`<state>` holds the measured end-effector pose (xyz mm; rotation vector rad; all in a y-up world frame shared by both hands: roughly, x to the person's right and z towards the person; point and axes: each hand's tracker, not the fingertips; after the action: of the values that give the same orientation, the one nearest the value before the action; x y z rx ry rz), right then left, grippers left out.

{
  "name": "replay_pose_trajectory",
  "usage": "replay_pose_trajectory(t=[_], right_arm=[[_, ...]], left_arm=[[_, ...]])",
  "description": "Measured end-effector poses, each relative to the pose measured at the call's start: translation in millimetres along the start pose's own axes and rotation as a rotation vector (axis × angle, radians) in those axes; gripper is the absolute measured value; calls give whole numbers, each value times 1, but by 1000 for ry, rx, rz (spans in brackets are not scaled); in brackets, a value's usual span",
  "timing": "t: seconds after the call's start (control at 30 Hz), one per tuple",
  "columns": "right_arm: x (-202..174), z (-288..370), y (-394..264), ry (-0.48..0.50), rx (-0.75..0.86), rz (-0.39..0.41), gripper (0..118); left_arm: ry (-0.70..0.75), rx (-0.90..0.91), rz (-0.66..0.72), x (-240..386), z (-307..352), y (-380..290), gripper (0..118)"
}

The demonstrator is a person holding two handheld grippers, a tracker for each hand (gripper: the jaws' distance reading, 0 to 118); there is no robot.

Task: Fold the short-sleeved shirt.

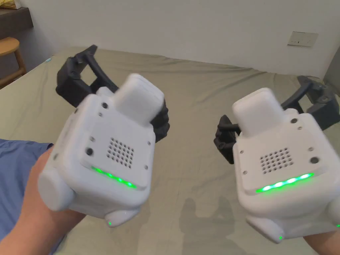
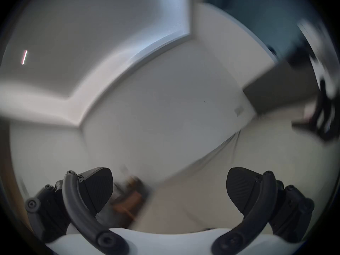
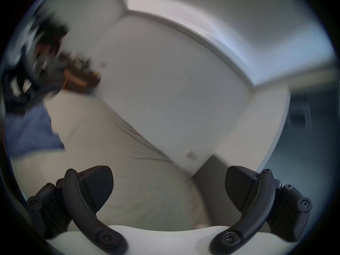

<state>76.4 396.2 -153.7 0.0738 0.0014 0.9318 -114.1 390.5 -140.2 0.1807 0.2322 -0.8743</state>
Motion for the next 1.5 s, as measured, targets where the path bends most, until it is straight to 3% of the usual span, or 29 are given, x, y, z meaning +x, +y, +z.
replay_pose_trajectory(t=[0.13,0.17,0.2,0.23,0.3,0.37,0.43,0.47,0.5,0.53,0.63,0.7,0.77,0.83,1.0,1.3,1.37,1.4,1.43,1.5], right_arm=[[-31,0,-17,-174,136,526,118],[-35,-1,-24,-198,176,619,118],[-37,-2,-24,-203,178,633,118],[-36,-4,-19,-182,138,540,118],[-20,-9,-4,-81,-27,187,118],[25,-17,3,193,-153,-466,118],[61,-29,-22,411,-210,-1034,118],[64,-30,-35,419,-225,-1228,118],[63,-28,-42,381,-215,-1318,118],[62,-23,-47,323,-166,-1313,118],[54,-11,-37,154,-98,-1023,118],[48,-3,-26,130,-44,-885,118],[44,3,-18,97,-29,-816,118],[42,5,-13,17,-24,-791,118],[42,5,-11,0,-18,-779,118],[39,3,-16,81,-58,-772,118],[38,4,-15,93,-51,-770,116],[38,4,-15,93,-51,-766,110],[38,5,-15,97,-47,-759,87],[37,6,-14,95,-43,-751,21]], left_arm=[[191,231,-817,52,-1,-36,118],[205,252,-868,58,-1,-42,118],[161,215,-756,58,0,-38,118],[89,158,-569,54,1,-30,118],[-21,-17,-139,32,-4,-13,118],[-164,-209,433,-3,-14,-2,118],[-284,-239,1000,-39,-18,-16,118],[-292,-226,1164,-43,-17,-24,118],[-271,-218,1222,-42,-16,-26,118],[-212,-229,1223,-40,-15,-24,118],[-53,-194,1045,-32,-7,-19,118],[-22,-157,924,-28,-5,-14,118],[-9,-153,833,-24,-4,-11,118],[-62,-152,807,-24,-3,-7,118],[-26,-130,732,-18,2,2,118],[-87,-177,809,-24,-1,1,118],[-102,-187,801,-22,-3,1,113],[-106,-188,797,-21,-3,2,105],[-106,-184,793,-20,-2,2,84],[-105,-180,779,-17,-2,5,29]])
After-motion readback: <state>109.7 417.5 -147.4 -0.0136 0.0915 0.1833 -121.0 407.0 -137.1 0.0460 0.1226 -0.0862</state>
